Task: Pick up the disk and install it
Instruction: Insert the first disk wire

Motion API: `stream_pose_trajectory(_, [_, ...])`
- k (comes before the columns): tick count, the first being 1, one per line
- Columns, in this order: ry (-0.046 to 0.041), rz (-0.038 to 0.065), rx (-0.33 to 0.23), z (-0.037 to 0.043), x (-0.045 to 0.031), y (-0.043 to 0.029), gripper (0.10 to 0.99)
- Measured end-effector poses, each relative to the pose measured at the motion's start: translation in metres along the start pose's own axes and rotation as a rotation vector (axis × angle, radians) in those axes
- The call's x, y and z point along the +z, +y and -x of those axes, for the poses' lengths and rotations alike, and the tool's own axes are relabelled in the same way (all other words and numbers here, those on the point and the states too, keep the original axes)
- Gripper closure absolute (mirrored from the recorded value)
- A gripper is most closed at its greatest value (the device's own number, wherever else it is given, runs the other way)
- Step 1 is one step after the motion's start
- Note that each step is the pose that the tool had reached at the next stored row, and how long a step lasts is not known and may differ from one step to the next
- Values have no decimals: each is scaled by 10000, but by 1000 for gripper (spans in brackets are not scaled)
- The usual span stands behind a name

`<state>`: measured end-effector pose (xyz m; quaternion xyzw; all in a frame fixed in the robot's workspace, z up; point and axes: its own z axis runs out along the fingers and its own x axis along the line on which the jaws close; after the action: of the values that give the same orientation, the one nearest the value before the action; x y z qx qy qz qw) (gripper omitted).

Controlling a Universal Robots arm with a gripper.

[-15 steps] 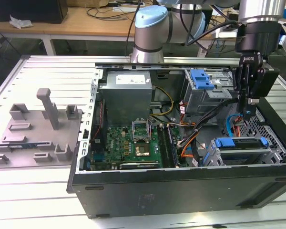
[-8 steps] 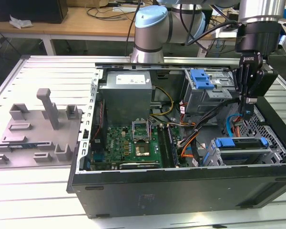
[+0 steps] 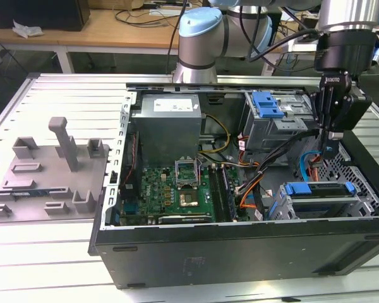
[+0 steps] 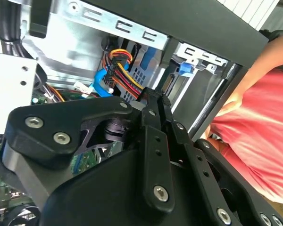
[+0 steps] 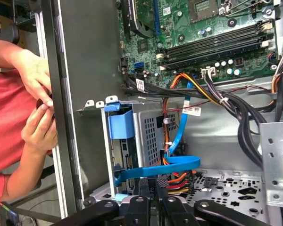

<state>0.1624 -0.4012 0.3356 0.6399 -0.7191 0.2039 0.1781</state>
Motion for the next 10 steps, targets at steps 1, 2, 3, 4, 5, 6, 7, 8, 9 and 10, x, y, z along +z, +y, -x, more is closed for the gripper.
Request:
stream_pose_trajectory(1, [-36,3,-1,-14,6,-6,918])
stream_pose_trajectory(2, [-87,9,-1,-36,8,-19,918])
stream_pose_trajectory(3, [-120,16,-1,-56,0,-37,918])
stream_pose_trajectory(4, [-136,20,-2,-68,-3,-45,918])
stream_pose_trajectory(5, [-159,24,-1,-87,1,-47,918])
stream_pose_trajectory(6, [-271,38,1,-121,10,-52,918])
stream_pose_trajectory(7, [-360,49,2,-147,13,-55,918])
stream_pose_trajectory(8, [-451,60,4,-171,18,-57,918])
stream_pose_trajectory(9, [-651,83,4,-201,25,-61,918])
stream_pose_trajectory(10, [-769,98,5,-217,28,-62,918])
